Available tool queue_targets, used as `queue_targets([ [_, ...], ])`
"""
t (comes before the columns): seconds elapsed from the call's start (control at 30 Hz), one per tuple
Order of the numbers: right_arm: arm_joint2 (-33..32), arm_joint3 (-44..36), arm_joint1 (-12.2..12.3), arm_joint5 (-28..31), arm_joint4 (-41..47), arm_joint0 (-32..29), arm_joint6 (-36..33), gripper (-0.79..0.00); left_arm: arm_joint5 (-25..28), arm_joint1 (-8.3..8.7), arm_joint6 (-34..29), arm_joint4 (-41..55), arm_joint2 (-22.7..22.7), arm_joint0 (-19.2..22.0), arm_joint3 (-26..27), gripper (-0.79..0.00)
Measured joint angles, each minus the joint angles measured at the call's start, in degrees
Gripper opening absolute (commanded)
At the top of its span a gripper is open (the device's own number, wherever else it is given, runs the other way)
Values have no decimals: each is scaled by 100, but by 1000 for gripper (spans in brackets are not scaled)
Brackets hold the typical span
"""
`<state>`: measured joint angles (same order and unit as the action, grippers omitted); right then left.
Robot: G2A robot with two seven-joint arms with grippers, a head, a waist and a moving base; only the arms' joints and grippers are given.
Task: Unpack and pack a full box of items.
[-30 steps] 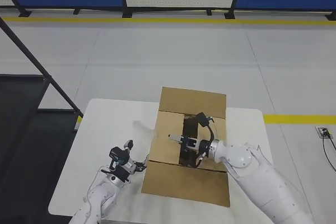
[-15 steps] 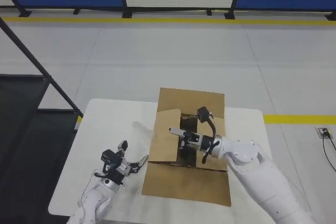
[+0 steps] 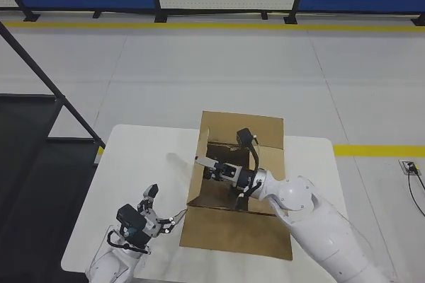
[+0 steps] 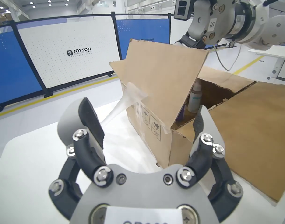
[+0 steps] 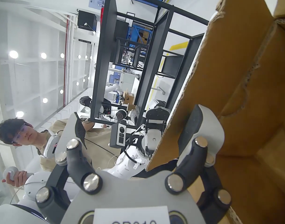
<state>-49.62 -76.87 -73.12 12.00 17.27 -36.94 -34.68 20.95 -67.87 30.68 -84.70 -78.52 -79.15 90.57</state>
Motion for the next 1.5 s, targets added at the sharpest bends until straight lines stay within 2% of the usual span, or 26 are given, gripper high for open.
queue_targets([
  [0.23, 299, 268, -202, 425, -10, 212, 187, 0, -708, -115, -553, 290, 338, 239, 72, 0],
  [0.43, 472, 545, -340, 641, 59, 365, 14, 0, -1047, -197, -797, 781, 457, 411, 38, 0],
  [0.6, 422, 595, -371, 828, 68, 338, -127, 0, -1083, -214, -780, 1067, 367, 380, 73, 0],
  [0.9, -86, 233, -227, 1045, -200, -100, -292, 0, -1113, -200, -702, 1195, 86, 216, 160, 0],
  [1.1, -651, -146, -54, 1187, -330, -581, -458, 0, -1149, -192, -685, 1287, -114, 138, 190, 0],
  [1.33, -1485, -735, 177, 1402, -411, -1296, -697, 0, -1206, -184, -859, 1393, -356, 252, -147, 0],
  [1.5, -2007, -1334, 337, 1606, -950, -1840, -907, 0, -1091, -162, -945, 1174, -427, 313, -390, 0],
])
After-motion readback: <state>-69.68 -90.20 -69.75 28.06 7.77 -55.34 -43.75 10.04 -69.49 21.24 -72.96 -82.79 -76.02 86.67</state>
